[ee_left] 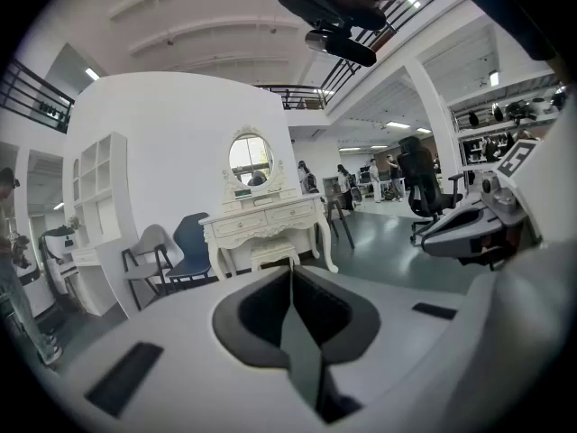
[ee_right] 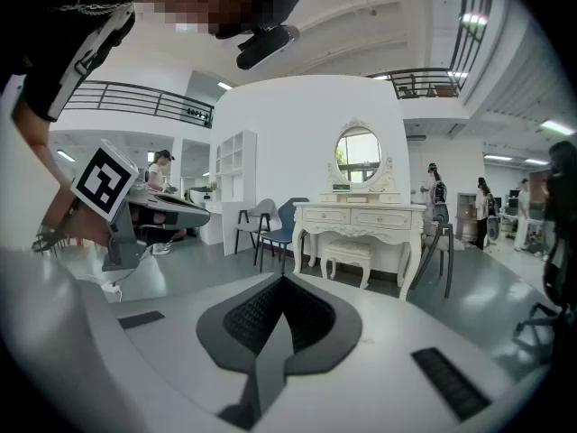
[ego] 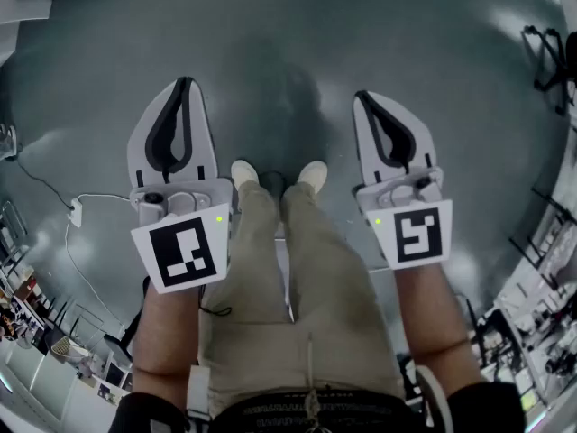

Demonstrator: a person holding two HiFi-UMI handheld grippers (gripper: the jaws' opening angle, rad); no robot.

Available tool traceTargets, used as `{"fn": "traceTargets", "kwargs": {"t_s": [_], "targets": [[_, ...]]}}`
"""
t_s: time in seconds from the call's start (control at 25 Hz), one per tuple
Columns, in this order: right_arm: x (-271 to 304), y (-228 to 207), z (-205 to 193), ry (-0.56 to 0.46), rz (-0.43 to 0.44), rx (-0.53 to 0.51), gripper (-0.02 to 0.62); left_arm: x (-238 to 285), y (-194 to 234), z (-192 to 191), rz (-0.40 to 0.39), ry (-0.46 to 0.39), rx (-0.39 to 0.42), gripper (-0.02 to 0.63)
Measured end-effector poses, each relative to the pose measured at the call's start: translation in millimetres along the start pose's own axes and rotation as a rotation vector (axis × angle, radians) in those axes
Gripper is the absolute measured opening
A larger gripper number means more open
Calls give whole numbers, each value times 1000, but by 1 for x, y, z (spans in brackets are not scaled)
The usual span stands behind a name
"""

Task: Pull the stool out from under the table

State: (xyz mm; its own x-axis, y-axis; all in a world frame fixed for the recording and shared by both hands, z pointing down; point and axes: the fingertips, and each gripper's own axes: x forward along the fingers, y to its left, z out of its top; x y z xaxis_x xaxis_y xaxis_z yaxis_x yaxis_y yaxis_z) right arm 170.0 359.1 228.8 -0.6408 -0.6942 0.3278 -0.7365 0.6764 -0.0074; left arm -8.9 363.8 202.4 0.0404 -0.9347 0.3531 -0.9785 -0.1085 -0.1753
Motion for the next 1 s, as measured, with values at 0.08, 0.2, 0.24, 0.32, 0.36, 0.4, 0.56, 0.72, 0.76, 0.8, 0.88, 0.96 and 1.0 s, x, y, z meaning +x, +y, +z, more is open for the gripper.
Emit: {"fn": "traceTargets", "kwargs": {"t_s": [0.08, 0.2, 0.24, 0.32, 0.36, 0.4, 0.56, 0.72, 0.76, 0.8, 0.88, 0.96, 1.0], "targets": [[2, 1, -2, 7, 13, 2, 2, 1, 0, -7, 10, 11, -9, 12], [6, 3, -9, 30, 20, 19, 2, 6, 0, -21, 8, 40, -7, 12], [8, 3, -12, 38, 22, 29, 2, 9, 0, -27, 5, 54, -3, 12], [12, 2, -15, 51, 22, 45, 3, 14, 2, -38, -4, 85, -17, 12], [14, 2, -16, 61, 23, 51, 3, 15, 4, -43, -12, 98, -34, 12], [17, 3, -18, 75, 28, 57, 3, 17, 5, -46, -22, 109, -50, 15], [33, 0, -23, 104, 29, 81, 10, 31, 13, -46, -74, 121, -41, 106], [51, 8, -31, 145, 31, 90, 168, 43, 28, -47, -93, 112, -51, 123], [56, 10, -32, 153, 27, 98, 179, 45, 31, -49, -101, 119, -45, 130], [61, 12, -32, 158, 20, 107, 194, 49, 34, -50, -111, 124, -34, 138], [71, 12, -29, 163, 1, 127, 215, 59, 40, -50, -136, 129, -17, 153], [82, 12, -25, 163, -19, 143, 232, 71, 46, -48, -166, 131, -12, 169], [88, 12, -23, 162, -28, 148, 239, 77, 49, -46, -181, 129, -8, 175]]}}
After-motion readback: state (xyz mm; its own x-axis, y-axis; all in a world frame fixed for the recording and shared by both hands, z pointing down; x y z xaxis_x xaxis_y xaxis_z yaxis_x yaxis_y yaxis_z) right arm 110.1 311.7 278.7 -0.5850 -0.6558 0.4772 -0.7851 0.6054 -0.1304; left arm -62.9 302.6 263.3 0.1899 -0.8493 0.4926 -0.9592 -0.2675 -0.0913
